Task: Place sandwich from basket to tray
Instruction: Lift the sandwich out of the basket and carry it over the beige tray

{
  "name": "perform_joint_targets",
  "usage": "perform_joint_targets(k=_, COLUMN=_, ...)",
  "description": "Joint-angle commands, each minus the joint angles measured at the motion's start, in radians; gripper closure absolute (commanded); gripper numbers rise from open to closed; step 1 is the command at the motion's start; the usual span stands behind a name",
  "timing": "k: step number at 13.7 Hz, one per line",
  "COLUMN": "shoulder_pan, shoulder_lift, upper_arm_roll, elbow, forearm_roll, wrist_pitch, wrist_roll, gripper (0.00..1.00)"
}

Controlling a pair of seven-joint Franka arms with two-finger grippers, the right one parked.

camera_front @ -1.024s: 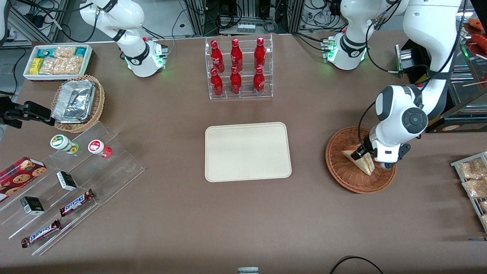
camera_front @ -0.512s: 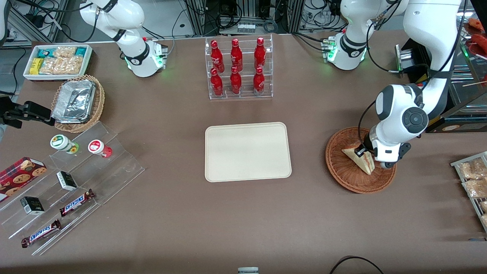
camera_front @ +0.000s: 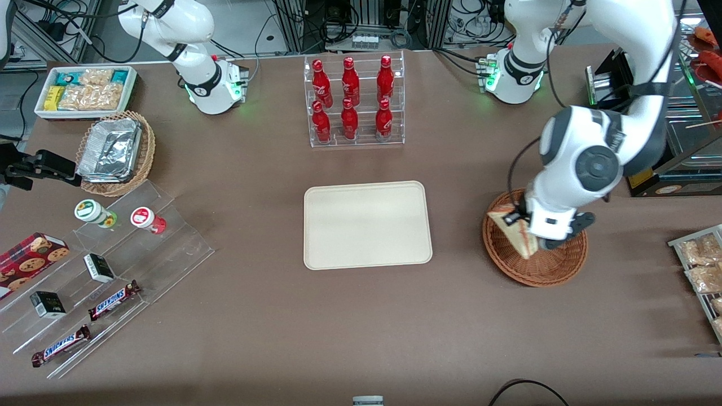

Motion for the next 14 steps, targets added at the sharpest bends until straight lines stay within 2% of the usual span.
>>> perform_joint_targets(k=1, shoulder_pan=-0.108, shoulder_lift=0.044, upper_arm_roll=0.008, elbow=0.092, forearm_roll=0.005, wrist_pitch=-0.069, wrist_roll=-0.004, gripper=1.0)
perform_joint_targets(k=7, shoulder_pan=-0.334, shoulder_lift=0.227, upper_arm_roll=0.006, elbow=0.282, forearm_roll=-0.004, wrist_pitch=-0.1, wrist_roll=-0.004, gripper=1.0)
perform_joint_targets(k=14, shoulder_pan=-0.498, shoulder_lift=0.454, upper_arm_roll=0.006, elbow=0.498, forearm_roll=-0.014, wrist_pitch=-0.09, wrist_roll=-0.086, gripper=1.0)
